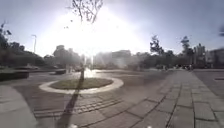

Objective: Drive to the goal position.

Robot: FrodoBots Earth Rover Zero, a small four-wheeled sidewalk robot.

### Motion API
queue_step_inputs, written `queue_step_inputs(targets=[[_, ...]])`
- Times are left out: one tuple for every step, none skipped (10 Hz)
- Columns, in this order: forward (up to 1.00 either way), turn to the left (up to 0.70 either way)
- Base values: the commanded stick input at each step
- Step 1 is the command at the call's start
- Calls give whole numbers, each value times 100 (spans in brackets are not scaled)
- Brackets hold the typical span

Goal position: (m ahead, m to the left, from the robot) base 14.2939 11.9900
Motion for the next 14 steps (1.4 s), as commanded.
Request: queue_step_inputs(targets=[[0, -70], [0, -70], [0, -70], [0, -70], [0, -70], [0, -70], [0, -70], [2, -70], [4, -70], [4, -56], [5, -11], [8, -16], [9, -17], [10, -20]])
